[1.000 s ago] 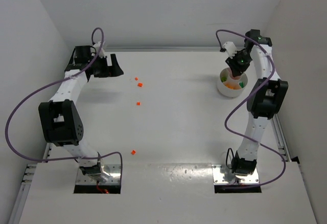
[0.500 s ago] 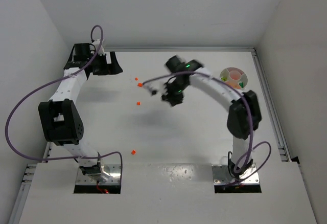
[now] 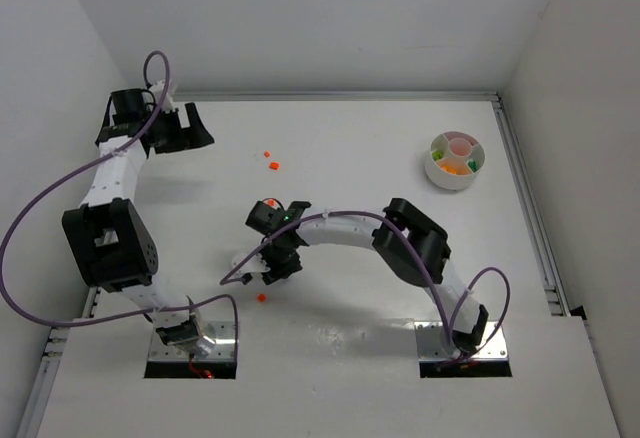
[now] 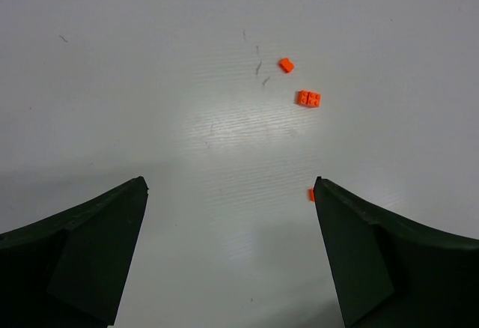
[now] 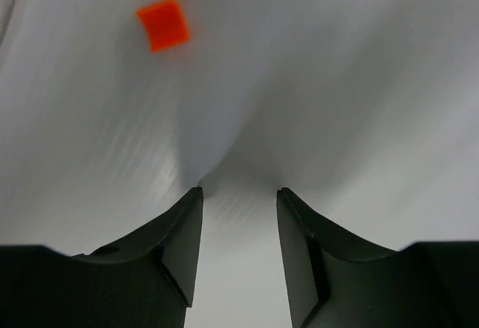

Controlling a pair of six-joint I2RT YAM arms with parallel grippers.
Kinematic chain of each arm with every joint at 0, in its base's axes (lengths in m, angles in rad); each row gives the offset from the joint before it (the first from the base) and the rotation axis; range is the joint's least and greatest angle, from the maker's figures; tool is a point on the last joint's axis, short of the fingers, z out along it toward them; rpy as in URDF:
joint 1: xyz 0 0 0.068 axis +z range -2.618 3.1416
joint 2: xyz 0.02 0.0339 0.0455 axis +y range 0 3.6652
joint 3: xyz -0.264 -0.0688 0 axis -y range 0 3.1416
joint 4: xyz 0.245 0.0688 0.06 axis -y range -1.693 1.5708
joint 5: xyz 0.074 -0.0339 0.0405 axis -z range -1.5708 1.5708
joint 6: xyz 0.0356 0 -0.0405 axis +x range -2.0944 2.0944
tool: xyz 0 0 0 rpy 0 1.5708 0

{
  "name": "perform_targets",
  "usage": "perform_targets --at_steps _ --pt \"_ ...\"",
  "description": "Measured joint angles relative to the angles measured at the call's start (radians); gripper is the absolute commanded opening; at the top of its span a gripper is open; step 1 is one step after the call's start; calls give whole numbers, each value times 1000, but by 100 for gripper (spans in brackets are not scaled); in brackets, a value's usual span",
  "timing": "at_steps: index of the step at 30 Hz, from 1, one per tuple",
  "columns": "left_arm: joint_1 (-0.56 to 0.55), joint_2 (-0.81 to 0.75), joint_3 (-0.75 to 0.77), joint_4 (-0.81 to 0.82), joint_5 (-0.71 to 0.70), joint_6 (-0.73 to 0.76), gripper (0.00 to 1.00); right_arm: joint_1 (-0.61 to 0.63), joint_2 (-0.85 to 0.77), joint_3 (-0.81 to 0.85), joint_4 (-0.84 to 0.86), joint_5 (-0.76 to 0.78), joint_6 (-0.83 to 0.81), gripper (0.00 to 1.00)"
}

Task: Sort the legos into containers by color

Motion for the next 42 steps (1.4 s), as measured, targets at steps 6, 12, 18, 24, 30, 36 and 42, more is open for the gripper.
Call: perform_targets --at_steps 6,12,18,24,30,36,42 --pt "19 -11 -18 -8 12 17 100 41 0 -15 118 -37 39 45" --pt "30 -16 -27 -23 22 31 100 90 0 -35 133 -97 59 46" --pt "54 -26 -38 -31 30 40 100 89 -42 -113 174 -137 85 55" --pt "56 -29 -48 -31 37 42 100 90 -22 -84 159 -154 90 56" --pt "68 -37 -63 -36 37 52 100 92 13 -30 147 -169 90 45" --pt "84 -43 -65 -43 37 66 100 92 26 -10 139 -180 90 43" --pt "85 -43 -74 -47 38 68 100 92 32 -3 136 -187 90 43"
